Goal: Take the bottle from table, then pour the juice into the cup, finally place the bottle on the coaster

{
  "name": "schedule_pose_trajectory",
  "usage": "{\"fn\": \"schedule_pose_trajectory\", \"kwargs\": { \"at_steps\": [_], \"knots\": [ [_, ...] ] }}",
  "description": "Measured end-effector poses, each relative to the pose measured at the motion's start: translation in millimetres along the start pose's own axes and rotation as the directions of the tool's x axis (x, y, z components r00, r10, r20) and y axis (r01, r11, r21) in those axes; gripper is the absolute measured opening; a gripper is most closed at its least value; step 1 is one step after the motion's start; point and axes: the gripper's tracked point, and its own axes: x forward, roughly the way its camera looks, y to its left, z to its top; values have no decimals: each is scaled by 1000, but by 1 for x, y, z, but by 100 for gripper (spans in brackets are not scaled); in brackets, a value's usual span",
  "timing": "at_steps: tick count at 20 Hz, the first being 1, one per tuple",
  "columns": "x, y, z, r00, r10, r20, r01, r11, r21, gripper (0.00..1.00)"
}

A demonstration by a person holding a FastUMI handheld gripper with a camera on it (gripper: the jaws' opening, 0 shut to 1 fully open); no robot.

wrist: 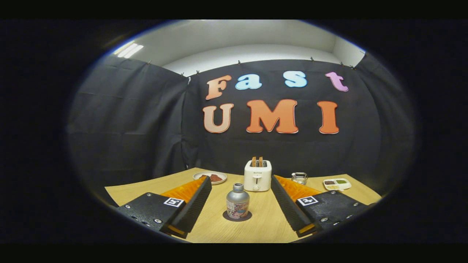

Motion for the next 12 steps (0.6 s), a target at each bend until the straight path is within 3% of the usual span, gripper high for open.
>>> {"fn": "schedule_pose_trajectory", "kwargs": {
  "at_steps": [12],
  "knots": [
    [-46, -37, 18, 986, -110, 126, 127, 983, -134, 97]
  ]
}}
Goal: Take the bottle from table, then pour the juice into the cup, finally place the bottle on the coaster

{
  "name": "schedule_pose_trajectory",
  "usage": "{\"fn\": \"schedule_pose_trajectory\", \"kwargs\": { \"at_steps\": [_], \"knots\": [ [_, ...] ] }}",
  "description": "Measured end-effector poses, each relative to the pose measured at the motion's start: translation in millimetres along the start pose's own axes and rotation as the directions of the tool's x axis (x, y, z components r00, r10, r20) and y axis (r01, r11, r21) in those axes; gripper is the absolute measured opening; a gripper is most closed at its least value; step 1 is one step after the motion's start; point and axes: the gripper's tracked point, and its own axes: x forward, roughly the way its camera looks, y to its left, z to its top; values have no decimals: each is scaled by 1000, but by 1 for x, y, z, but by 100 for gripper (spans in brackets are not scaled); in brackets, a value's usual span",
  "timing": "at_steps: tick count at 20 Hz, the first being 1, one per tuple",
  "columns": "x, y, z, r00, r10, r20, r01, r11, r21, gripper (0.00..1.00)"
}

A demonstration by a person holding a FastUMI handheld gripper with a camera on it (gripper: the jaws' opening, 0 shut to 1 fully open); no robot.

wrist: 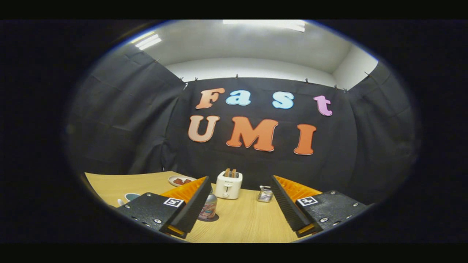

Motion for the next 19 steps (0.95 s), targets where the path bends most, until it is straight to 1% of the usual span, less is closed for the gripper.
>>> {"fn": "schedule_pose_trajectory", "kwargs": {
  "at_steps": [3, 8, 10, 14, 19],
  "knots": [
    [-4, -5, 6, 1000, 0, 17, -1, 999, 35, 96],
    [-9, -22, 18, 997, -44, 58, 42, 998, 42, 97],
    [-12, -22, 23, 996, -44, 74, 40, 997, 64, 97],
    [-15, -25, 27, 996, -48, 78, 43, 997, 65, 97],
    [-6, -20, 38, 997, -55, 61, 50, 995, 84, 96]
  ]
}}
